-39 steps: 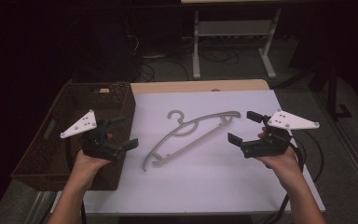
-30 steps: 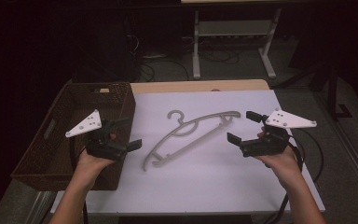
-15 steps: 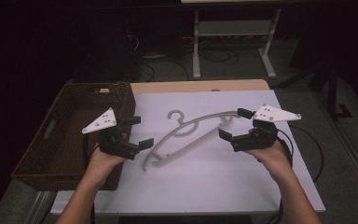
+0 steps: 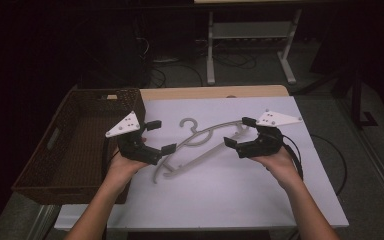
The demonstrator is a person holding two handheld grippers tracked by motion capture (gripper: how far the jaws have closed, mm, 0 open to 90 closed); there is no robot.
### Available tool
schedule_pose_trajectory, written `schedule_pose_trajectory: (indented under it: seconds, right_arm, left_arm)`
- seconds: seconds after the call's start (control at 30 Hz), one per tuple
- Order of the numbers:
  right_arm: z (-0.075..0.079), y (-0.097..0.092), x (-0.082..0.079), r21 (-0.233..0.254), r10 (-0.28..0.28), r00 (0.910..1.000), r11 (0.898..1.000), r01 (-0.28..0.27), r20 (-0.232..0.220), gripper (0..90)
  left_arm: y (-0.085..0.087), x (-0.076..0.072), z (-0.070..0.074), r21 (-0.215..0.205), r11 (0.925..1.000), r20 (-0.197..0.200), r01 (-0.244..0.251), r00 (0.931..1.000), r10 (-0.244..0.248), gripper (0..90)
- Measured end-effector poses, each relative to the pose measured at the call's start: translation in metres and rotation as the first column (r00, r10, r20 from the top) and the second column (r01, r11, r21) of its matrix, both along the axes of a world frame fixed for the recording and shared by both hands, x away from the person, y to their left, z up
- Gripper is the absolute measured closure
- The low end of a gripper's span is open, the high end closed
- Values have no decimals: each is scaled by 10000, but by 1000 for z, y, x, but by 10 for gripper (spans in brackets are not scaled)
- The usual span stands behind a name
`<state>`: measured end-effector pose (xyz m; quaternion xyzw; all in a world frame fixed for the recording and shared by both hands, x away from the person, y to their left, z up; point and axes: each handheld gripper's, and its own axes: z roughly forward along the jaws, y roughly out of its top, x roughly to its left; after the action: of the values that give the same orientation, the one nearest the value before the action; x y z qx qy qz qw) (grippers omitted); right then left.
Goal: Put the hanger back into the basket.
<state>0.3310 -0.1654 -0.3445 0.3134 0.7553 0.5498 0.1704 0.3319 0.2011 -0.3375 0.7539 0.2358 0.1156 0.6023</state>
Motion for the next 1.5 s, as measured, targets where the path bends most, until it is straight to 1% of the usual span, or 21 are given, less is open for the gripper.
schedule_pose_trajectory:
  seconds: [0.03, 0.07, 0.17, 0.2, 0.27, 0.43, 0.47, 0.5, 0.53, 0.57, 0.73, 0.77, 0.8, 0.83, 0.93, 0.97, 1.07, 1.13, 1.23, 1.3, 1.5]
  right_arm:
    - [-2, 2, 2, 24, 24, 10000, 10000, -24, -56, 93]
    - [-3, 4, 4, 45, 63, 9999, 10000, -63, -139, 116]
    - [-10, 14, 13, -194, 189, 9992, 9996, -196, -355, 179]
    - [-10, 14, 13, -194, 189, 9992, 9996, -196, -355, 179]
    - [-14, 18, 18, -312, 258, 9983, 9991, -274, -516, 241]
    - [-23, 28, 28, -544, 295, 9973, 9980, -332, -677, 440]
    - [-25, 30, 30, -578, 284, 9969, 9978, -327, -731, 479]
    - [-29, 33, 34, -685, 265, 9959, 9971, -325, -860, 557]
    - [-31, 34, 36, -731, 278, 9954, 9967, -346, -917, 597]
    - [-31, 34, 36, -731, 278, 9954, 9967, -346, -917, 597]
    - [-43, 41, 42, -994, 223, 9933, 9945, -336, -1132, 775]
    - [-48, 43, 44, -1140, 193, 9927, 9929, -330, -1192, 831]
    - [-48, 43, 44, -1140, 193, 9927, 9929, -330, -1192, 831]
    - [-54, 45, 44, -1266, 195, 9908, 9913, -367, -1343, 875]
    - [-59, 48, 45, -1390, 275, 9901, 9892, -468, -1379, 889]
    - [-65, 51, 46, -1577, 319, 9876, 9859, -564, -1538, 890]
    - [-71, 54, 47, -1700, 380, 9851, 9832, -669, -1680, 890]
    - [-78, 59, 48, -1956, 458, 9815, 9772, -826, -1857, 890]
    - [-81, 60, 48, -2067, 438, 9792, 9747, -854, -1980, 890]
    - [-85, 62, 48, -2289, 373, 9773, 9697, -858, -2084, 891]
    - [-87, 60, 48, -2501, 236, 9757, 9650, -791, -2177, 891]
  left_arm:
    - [-1, 2, 0, -48, 10000, 10, -63, 10000, 63, 0]
    - [-2, 4, 0, 43, 9999, 29, -98, 9999, 98, 0]
    - [-6, 11, -2, 5, 9997, 40, -229, 9997, 229, 0]
    - [-6, 11, -2, 5, 9997, 40, -229, 9997, 229, 0]
    - [-8, 15, -3, 10, 9997, 42, -250, 9997, 250, 0]
    - [-11, 22, -5, 174, 9990, 69, -413, 9991, 411, 0]
    - [-11, 24, -5, 103, 9989, 57, -449, 9990, 448, 0]
    - [-11, 27, -6, 127, 9987, 67, -497, 9987, 496, 0]
    - [-11, 28, -7, 171, 9986, 85, -498, 9987, 497, 0]
    - [-11, 28, -7, 171, 9986, 85, -498, 9987, 497, 0]
    - [-12, 31, -13, 132, 9979, 66, -641, 9979, 640, 0]
    - [-13, 31, -13, 134, 9980, 61, -620, 9981, 620, 0]
    - [-13, 31, -14, 138, 9981, 73, -595, 9982, 594, 0]
    - [-14, 31, -14, 199, 9983, 73, -554, 9984, 552, 0]
    - [-15, 31, -16, 145, 9985, 44, -525, 9986, 525, 0]
    - [-15, 31, -16, 165, 9985, 33, -520, 9986, 519, 0]
    - [-16, 30, -16, 188, 9986, 18, -503, 9987, 503, 0]
    - [-16, 30, -17, 179, 9986, -12, -501, 9987, 501, 0]
    - [-17, 30, -17, 183, 9986, -30, -494, 9988, 494, 0]
    - [-17, 30, -17, 220, 9987, -32, -465, 9989, 466, 0]
    - [-17, 30, -17, 230, 9986, -23, -482, 9988, 483, 0]
